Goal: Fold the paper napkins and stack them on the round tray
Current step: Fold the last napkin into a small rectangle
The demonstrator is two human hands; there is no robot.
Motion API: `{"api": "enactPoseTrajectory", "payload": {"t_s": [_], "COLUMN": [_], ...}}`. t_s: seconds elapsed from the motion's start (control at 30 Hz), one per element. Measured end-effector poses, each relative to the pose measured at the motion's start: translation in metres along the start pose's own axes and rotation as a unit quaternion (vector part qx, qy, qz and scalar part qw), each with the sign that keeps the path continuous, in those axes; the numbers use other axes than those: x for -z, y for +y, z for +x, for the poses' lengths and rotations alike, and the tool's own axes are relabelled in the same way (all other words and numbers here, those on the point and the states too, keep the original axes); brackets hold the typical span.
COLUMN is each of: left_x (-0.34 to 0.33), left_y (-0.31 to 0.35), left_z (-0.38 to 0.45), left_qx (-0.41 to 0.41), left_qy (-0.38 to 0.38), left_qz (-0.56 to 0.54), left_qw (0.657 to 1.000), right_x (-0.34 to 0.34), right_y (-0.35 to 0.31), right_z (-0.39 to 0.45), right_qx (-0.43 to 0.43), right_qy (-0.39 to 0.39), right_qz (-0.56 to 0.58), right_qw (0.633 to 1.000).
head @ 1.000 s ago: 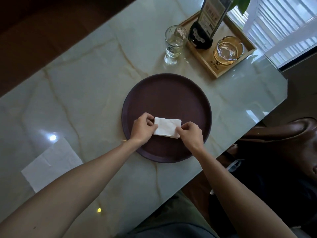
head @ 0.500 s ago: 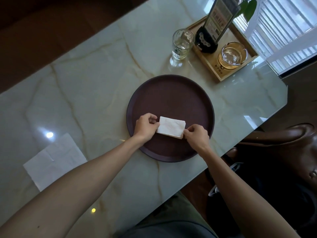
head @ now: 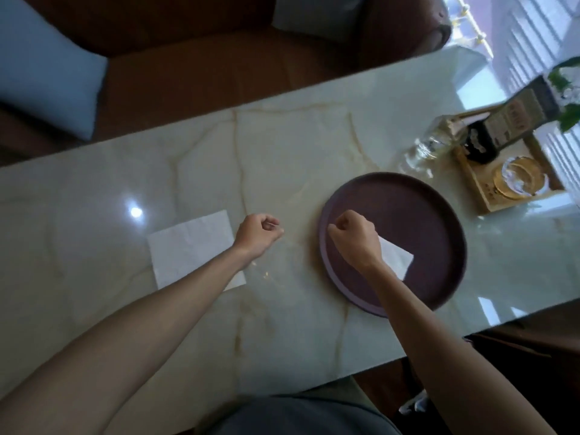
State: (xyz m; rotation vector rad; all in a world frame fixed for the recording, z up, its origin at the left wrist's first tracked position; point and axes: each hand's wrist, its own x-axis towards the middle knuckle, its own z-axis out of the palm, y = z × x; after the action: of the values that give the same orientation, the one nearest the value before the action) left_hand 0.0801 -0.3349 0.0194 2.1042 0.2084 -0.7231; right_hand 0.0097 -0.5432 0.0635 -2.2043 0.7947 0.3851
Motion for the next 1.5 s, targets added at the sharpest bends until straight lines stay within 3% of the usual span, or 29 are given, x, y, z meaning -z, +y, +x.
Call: {"api": "enactPoseTrajectory", "payload": {"t_s": [0.23,0.37,0.63,0.77,0.93,1.3,1.43,1.5], "left_x": [0.11,0.148,0.176,0.176,0.18,0.217,0.228,0.23], "left_y": [-0.073,-0.115,-0.175,-0.189,-0.193,-0.178,-0.162,-0.155], "left_z": [-0.027,-0.04,-0.052,-0.049,-0.05,-0.07,-0.08,-0.085], "left_qx": [0.071,0.108,0.168,0.178,0.228,0.158,0.124,0.113], "left_qy": [0.064,0.119,0.159,0.136,0.082,0.053,0.069,0.073], "left_qz": [-0.089,-0.101,-0.123,-0.143,-0.201,-0.321,-0.424,-0.475], "left_qw": [0.991,0.982,0.965,0.964,0.949,0.932,0.894,0.869], "right_x": [-0.092,-0.138,-0.208,-0.227,-0.24,-0.214,-0.216,-0.221], "right_y": [-0.073,-0.096,-0.108,-0.11,-0.111,-0.128,-0.124,-0.123], "right_z": [-0.011,-0.022,-0.026,-0.03,-0.036,-0.062,-0.098,-0.122], "right_qx": [0.031,-0.007,-0.073,-0.126,-0.132,-0.073,-0.163,-0.247], "right_qy": [-0.114,-0.165,-0.148,-0.16,-0.163,-0.146,-0.061,-0.139], "right_qz": [-0.026,0.053,0.111,0.15,0.14,0.182,0.245,0.289], "right_qw": [0.993,0.985,0.98,0.968,0.968,0.97,0.954,0.915]}}
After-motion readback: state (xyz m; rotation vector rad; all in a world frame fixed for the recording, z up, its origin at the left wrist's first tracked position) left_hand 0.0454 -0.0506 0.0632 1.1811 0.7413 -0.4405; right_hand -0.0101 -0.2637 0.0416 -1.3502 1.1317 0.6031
